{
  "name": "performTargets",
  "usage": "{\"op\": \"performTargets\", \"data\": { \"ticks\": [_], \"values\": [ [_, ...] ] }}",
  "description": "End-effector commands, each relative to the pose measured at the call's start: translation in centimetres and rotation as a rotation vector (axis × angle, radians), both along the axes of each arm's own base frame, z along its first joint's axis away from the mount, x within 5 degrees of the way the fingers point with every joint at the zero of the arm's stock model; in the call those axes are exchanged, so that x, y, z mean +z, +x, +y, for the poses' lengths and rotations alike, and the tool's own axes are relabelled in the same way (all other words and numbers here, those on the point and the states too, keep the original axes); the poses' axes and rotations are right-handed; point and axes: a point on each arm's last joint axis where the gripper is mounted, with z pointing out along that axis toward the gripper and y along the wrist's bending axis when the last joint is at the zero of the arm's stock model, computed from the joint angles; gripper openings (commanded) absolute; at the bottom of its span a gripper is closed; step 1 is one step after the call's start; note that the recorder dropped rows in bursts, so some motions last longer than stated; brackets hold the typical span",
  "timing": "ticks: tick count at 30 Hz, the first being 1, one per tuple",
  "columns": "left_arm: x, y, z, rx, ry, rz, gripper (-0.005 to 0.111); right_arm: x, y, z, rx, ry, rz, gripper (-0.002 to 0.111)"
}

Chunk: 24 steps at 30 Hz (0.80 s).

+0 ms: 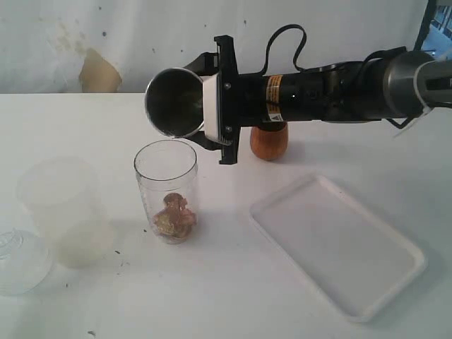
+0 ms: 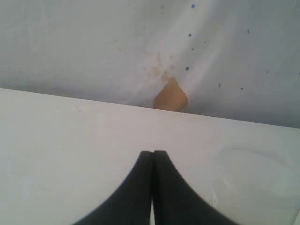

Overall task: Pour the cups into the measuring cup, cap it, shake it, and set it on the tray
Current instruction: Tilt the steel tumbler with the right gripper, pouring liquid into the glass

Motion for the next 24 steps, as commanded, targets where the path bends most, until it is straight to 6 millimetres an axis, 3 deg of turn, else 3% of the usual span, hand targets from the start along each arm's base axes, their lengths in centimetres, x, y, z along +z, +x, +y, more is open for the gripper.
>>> {"op": "performTargets", "data": {
  "ticks": [1, 24],
  "values": [
    [0.0, 0.0, 0.0, -0.002, 0.000, -0.012, 0.000, 1.6, -0.2, 0.0, 0.025, 0.038, -0.073, 0.000],
    [0.0, 0.0, 0.0, -0.002, 0.000, -0.012, 0.000, 2.8, 0.2, 0.2, 0.032, 0.036, -0.158, 0.000]
  ]
}}
